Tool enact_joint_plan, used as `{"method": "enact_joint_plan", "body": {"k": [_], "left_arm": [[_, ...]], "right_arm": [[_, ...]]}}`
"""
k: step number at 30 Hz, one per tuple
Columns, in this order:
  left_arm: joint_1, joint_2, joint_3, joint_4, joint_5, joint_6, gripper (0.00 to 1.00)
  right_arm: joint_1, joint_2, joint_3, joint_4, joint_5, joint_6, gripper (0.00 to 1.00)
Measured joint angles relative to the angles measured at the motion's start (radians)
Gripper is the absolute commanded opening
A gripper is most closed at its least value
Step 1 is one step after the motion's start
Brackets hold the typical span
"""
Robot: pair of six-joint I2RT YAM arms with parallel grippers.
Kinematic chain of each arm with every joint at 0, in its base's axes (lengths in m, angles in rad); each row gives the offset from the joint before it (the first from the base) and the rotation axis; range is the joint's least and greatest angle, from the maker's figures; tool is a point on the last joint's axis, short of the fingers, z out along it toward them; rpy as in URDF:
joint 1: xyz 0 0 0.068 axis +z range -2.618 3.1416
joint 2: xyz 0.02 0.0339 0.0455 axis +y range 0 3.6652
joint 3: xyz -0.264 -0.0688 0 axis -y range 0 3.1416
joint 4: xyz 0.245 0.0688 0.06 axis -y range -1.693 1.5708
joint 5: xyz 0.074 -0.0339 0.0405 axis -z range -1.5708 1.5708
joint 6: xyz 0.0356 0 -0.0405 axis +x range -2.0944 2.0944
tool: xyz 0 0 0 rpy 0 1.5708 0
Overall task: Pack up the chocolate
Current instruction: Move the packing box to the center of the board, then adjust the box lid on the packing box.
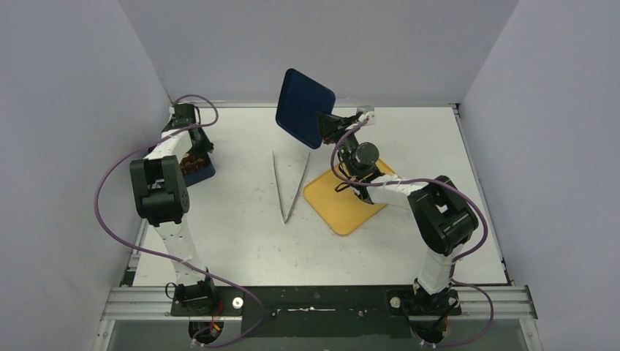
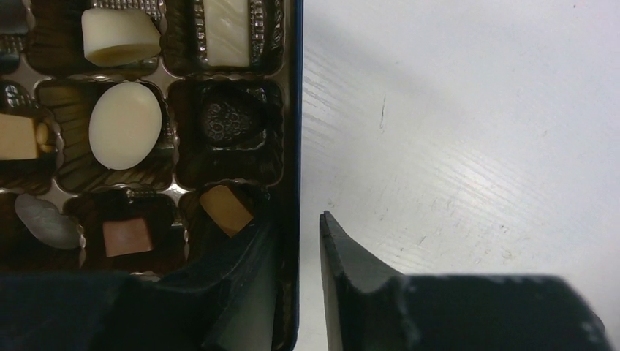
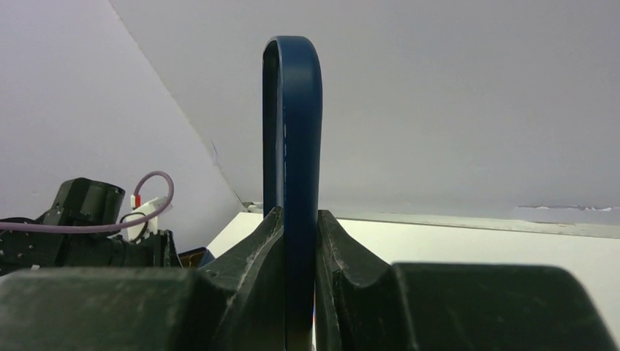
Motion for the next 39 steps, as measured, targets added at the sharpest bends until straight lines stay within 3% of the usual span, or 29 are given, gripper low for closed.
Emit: {"method": "enact_joint_plan", "body": {"k": [7,20,27,31,35,39], "left_arm": [[-0.018,-0.003,-0.006,0.007,0.090,-0.019,0.21],[-0.166,-0.036,-0.055,0.056,0.223,-0.043,0.21],[-0.192,-0.107,-0.053,0.050,0.299,-0.053,0.38],[-0.120,-0.217,-0.032,0.033,0.331,-0.084,0.49],[0.092,-0.369,-0.060,0.084,0.346,-0.138,0.60],[0.286,-0.492,-0.200,0.195,0.353,-0.215,0.66]], "right_arm": [[-0.007,-0.019,-0.026,-0.010,-0.003,-0.017,0.00],[-0.008,-0.106,-0.051,-0.014,-0.003,-0.053,0.00],[-0.002,-0.116,-0.053,-0.049,-0.003,-0.102,0.02],[0.034,-0.105,0.014,-0.138,-0.011,-0.232,0.03],[0.124,-0.055,0.144,-0.184,-0.023,-0.467,0.03],[0.231,0.024,0.264,-0.251,-0.043,-0.739,0.03]]}}
